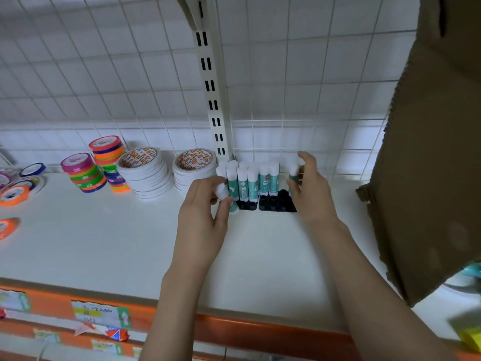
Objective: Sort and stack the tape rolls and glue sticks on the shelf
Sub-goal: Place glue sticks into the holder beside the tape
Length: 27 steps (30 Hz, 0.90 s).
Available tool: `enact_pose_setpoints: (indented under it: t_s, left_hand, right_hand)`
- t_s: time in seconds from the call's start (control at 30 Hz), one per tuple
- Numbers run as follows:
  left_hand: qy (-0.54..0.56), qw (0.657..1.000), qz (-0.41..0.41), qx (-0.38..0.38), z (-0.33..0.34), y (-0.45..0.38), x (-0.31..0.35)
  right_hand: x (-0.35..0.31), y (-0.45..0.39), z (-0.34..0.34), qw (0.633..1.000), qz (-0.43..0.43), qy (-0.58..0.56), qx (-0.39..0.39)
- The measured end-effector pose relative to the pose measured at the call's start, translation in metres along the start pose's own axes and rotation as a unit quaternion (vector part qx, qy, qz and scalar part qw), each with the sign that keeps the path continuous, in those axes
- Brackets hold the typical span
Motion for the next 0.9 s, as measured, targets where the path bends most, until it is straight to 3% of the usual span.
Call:
enact_pose_setpoints:
  t_s: [0.13,0.3,0.43,0.9]
  left_hand:
    - [-0.002,0.999,0.031,-0.033,0.005,-0.019,0.017]
    - [0.007,0.994,0.082,-0.07,0.033,-0.048,0.042]
    - [-0.029,0.988,0.101,-0.112,0.064,-0.065,0.05]
    - [-0.116,0.972,0.106,-0.174,0.113,-0.077,0.027]
  right_hand:
    - [0.006,0.0,-0.006,0.997,0.034,0.056,-0.035]
    - [0.024,0.0,-0.016,0.972,0.037,0.218,-0.079]
    - [0.042,0.01,-0.013,0.958,0.062,0.256,-0.116]
    - [0.053,0.013,-0.008,0.957,0.016,0.287,-0.036]
Point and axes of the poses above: each hand's wrist, its own y-axis away from the middle knuckle, its own z-axis out of the palm, x = y × z, the point moved 6 cm from there along -y, towards the middle knuckle
